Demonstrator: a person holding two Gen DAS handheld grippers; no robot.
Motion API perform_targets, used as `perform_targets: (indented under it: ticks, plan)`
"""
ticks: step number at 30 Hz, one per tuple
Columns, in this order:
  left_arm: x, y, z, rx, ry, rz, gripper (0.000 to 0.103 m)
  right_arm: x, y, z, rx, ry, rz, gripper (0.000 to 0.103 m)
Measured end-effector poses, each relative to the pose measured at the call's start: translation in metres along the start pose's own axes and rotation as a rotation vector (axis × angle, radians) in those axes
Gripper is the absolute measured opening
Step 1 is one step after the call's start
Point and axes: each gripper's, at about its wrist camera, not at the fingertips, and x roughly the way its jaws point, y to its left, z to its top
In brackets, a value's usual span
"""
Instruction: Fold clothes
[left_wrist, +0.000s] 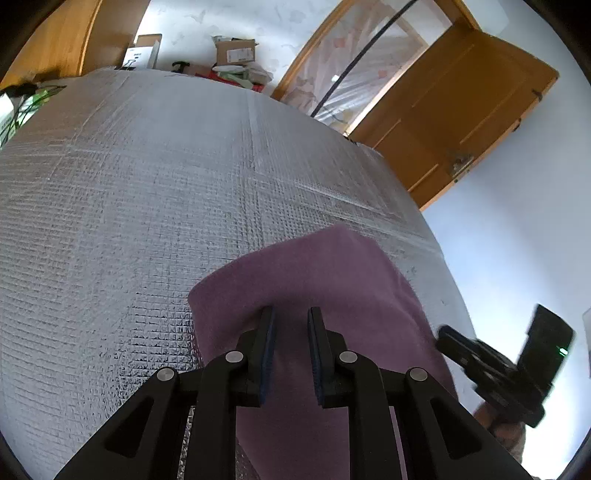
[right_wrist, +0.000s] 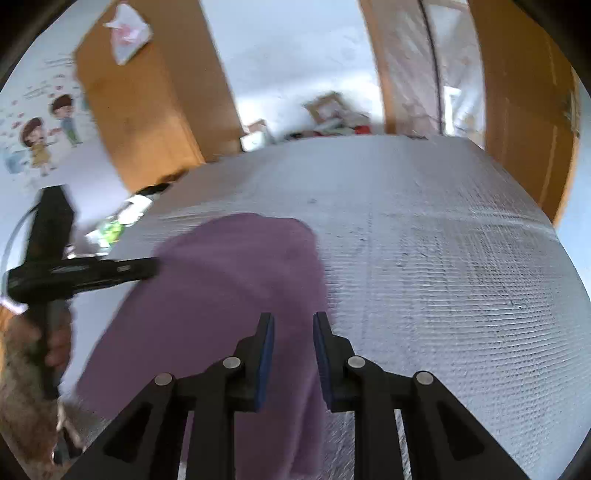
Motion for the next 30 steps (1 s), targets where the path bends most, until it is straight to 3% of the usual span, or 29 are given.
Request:
perform_targets:
  ticks: [3, 7, 15, 25, 30]
  plan:
    - [0.001, 0.0, 0.0, -0.01, -0.001, 0.005, 0.018, -0.01, 0.012, -0.013, -0.064, 0.024, 0.015, 0.023]
    - [0.001, 0.001, 0.0, 0.0, -0.002, 0.001, 0.018, -0.018, 0.021, -0.034, -0.153, 0.071, -0.041, 0.023]
    - [0.004, 0.003, 0.003, -0.002, 0.0, -0.001, 0.018, -0.035, 0.004, -0.07, -0.151, 0.15, -0.085, 0.023]
    - [-0.024, 0.005, -0.005, -0.02, -0.047, 0.006, 0.018, -0.047, 0.015, -0.038, -0.176, 0.023, -0.051, 0.023]
    - [-0.024, -0.001, -0.026, 0.029, 0.012, 0.018, 0.018, -0.017, 0.008, -0.042, -0.142, 0.071, -0.038, 0.023]
